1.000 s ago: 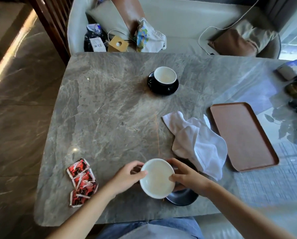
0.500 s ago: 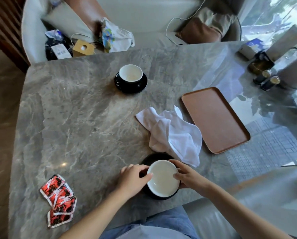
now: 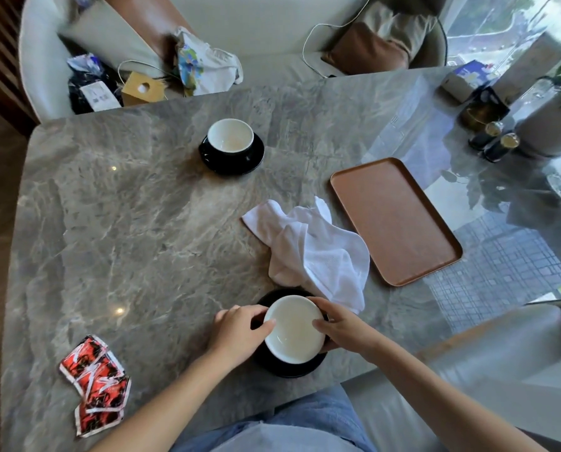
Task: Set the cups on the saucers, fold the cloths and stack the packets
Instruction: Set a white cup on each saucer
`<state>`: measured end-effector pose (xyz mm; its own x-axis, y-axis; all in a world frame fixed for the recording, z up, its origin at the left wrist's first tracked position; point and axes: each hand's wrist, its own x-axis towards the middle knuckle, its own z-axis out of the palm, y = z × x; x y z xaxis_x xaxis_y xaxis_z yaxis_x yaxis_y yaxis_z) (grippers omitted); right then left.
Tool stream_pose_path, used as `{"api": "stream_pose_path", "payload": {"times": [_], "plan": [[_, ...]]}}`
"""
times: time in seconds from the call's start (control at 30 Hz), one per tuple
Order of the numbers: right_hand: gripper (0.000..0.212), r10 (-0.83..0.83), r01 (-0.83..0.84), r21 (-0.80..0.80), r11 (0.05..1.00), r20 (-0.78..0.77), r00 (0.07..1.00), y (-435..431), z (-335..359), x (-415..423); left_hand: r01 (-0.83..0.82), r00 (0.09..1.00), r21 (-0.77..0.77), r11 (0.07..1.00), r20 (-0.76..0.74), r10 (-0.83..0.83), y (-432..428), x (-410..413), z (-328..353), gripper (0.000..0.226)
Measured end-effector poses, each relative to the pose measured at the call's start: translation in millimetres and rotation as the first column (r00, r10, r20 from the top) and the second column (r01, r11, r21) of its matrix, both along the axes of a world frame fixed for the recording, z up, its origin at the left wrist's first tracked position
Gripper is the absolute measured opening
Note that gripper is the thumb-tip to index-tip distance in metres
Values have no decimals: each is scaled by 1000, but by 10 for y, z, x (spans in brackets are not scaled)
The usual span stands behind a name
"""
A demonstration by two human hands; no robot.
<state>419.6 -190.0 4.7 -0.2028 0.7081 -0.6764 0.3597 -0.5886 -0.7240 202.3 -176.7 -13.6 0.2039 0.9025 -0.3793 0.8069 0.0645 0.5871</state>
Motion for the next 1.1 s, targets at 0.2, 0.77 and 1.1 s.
{"api": "stream_pose_path", "payload": {"times": [0.2, 0.77, 1.1], "plan": [[21, 64, -103, 202, 974, 191, 980, 43, 23, 42, -22, 999, -54, 998, 35, 24, 39, -26, 39, 28], [32, -196, -72, 546, 834, 417, 887, 809, -139, -79, -237, 843, -492, 838, 324, 429, 903, 392, 103, 42], [10, -247, 116, 639, 760, 119, 962, 1006, 469, 97, -226, 759, -177, 958, 585, 287, 1196, 581, 658, 48]]}}
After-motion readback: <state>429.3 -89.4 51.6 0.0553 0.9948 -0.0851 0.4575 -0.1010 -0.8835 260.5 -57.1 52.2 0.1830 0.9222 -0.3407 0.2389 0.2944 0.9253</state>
